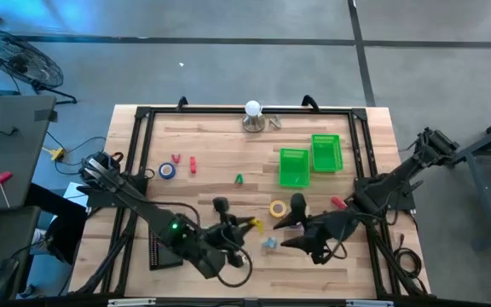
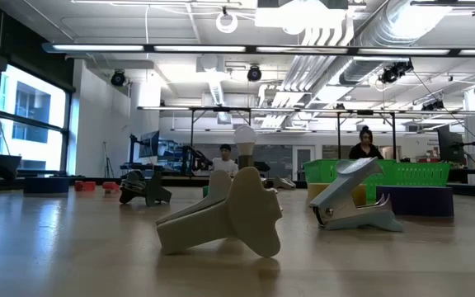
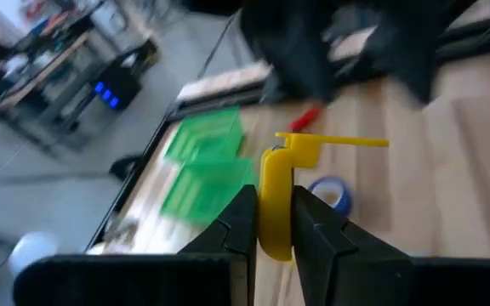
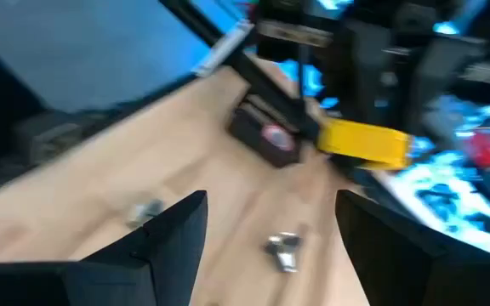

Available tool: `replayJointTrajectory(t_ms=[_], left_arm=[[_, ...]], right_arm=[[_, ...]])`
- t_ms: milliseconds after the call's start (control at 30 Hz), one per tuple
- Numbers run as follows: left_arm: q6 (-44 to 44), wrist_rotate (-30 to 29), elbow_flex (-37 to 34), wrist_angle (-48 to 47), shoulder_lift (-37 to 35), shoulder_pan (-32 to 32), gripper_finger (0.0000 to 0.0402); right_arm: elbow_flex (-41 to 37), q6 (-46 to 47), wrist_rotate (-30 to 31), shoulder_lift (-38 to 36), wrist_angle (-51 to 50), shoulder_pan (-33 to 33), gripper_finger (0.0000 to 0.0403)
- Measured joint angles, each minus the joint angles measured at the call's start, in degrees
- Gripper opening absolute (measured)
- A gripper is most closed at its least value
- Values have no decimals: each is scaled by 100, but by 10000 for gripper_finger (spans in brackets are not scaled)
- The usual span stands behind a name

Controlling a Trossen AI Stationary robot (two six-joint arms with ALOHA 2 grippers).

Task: Pick and place Stapler, Stapler remover, tape
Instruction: Put the yellow stapler into the right green basket

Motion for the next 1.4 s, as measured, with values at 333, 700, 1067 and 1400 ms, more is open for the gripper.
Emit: replayJointTrajectory(t_ms=[333,700,1067,1400], left_arm=[[175,106,-122,481,-7,543,41],[79,196,-403,704,12,838,41],[-11,408,-407,436,28,867,41],[-238,441,-407,209,26,855,41]], right_arm=[[-3,-1094,2246,559,597,104,252],[-8,-1574,4151,857,1162,102,252],[17,-2230,4214,850,1921,113,252],[15,-2179,4258,846,2013,98,252]])
